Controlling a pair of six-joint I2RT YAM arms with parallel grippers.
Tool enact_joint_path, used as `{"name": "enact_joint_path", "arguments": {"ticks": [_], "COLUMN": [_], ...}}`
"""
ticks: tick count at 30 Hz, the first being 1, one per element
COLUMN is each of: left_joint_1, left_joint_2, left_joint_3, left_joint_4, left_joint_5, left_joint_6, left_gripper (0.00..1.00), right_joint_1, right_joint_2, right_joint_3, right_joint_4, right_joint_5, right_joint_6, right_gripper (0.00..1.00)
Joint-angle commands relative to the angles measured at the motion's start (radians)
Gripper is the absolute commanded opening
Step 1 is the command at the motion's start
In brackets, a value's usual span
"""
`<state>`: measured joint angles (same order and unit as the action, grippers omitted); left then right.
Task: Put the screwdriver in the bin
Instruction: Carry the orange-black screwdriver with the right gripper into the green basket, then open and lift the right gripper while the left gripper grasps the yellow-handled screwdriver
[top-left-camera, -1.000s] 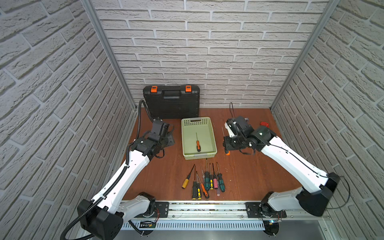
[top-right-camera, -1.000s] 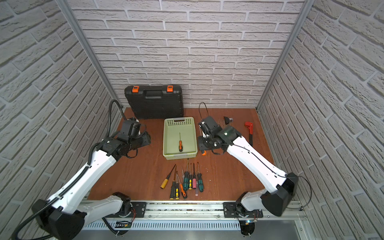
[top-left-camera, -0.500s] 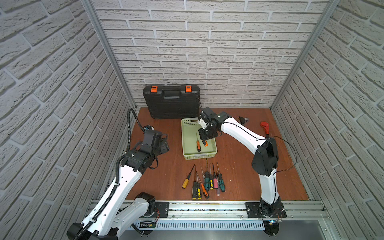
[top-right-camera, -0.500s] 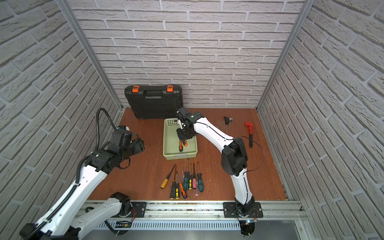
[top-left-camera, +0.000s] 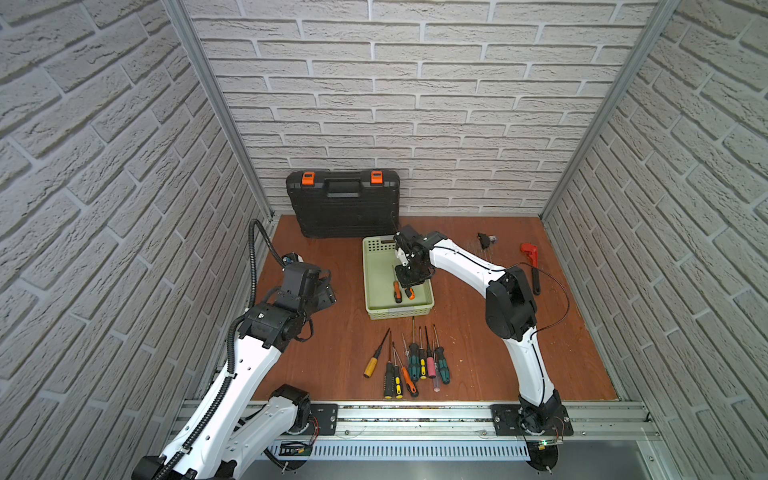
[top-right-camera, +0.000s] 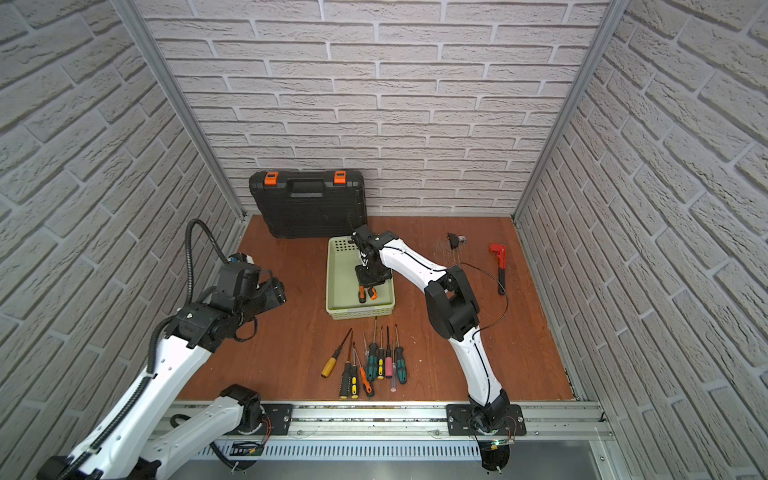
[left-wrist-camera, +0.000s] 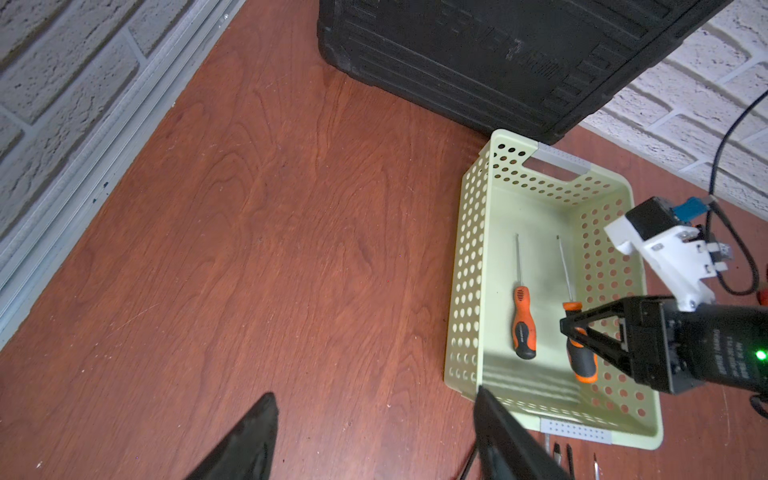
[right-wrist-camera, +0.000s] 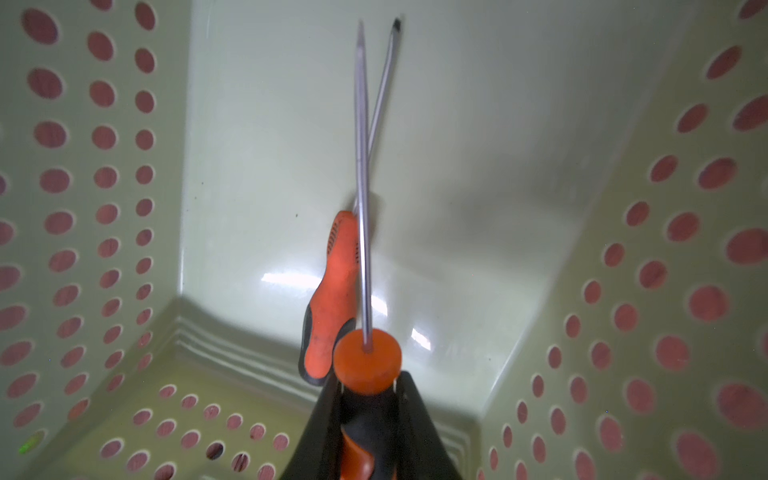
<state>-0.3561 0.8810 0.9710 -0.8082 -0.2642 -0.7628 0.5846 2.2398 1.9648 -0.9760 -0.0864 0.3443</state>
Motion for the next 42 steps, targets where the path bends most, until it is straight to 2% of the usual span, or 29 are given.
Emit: {"name": "enact_joint_path", "arguments": {"ticks": [1, 8, 16, 18, 22, 25, 28, 31, 36, 42], "left_joint_1": [0.011, 0.019, 0.027, 0.028, 0.027, 0.028, 0.028, 0.029, 0.029, 0.004], "left_joint_2": [-0.014, -0.01, -0.031, -0.031, -0.027, -0.021, -0.003, 0.023, 0.061, 0.208], "left_joint_3": [-0.017, -0.012, -0.021, -0.021, -0.019, -0.015, -0.008, 0.004, -0.043, -0.022], "left_joint_4": [0.005, 0.008, 0.003, 0.002, 0.002, 0.002, -0.01, -0.036, 0.007, -0.074], "left_joint_5": [-0.016, -0.011, -0.011, -0.005, 0.008, 0.018, 0.043, 0.09, 0.224, 0.375], "left_joint_6": [0.002, 0.015, 0.01, 0.007, 0.0, 0.002, 0.012, 0.017, 0.012, 0.063], "left_gripper": [0.74, 0.74, 0.75, 0.74, 0.75, 0.75, 0.74, 0.73, 0.68, 0.59], "right_joint_1": [-0.014, -0.02, -0.019, -0.019, -0.018, -0.017, -0.015, -0.009, 0.019, 0.03], "right_joint_2": [0.002, 0.059, 0.052, 0.051, 0.041, 0.026, 0.003, -0.019, -0.092, -0.253], "right_joint_3": [-0.011, -0.023, -0.073, -0.073, -0.073, -0.066, -0.058, -0.022, 0.029, -0.074], "right_joint_4": [0.079, 0.075, 0.112, 0.109, 0.111, 0.11, 0.1, 0.072, 0.033, 0.071], "right_joint_5": [0.014, -0.008, -0.027, -0.02, -0.016, -0.003, 0.012, 0.014, 0.086, 0.136], "right_joint_6": [0.058, 0.079, 0.096, 0.095, 0.094, 0.086, 0.072, 0.047, 0.001, -0.023], "right_gripper": [0.06, 0.06, 0.08, 0.12, 0.3, 0.39, 0.39, 0.35, 0.35, 0.35]}}
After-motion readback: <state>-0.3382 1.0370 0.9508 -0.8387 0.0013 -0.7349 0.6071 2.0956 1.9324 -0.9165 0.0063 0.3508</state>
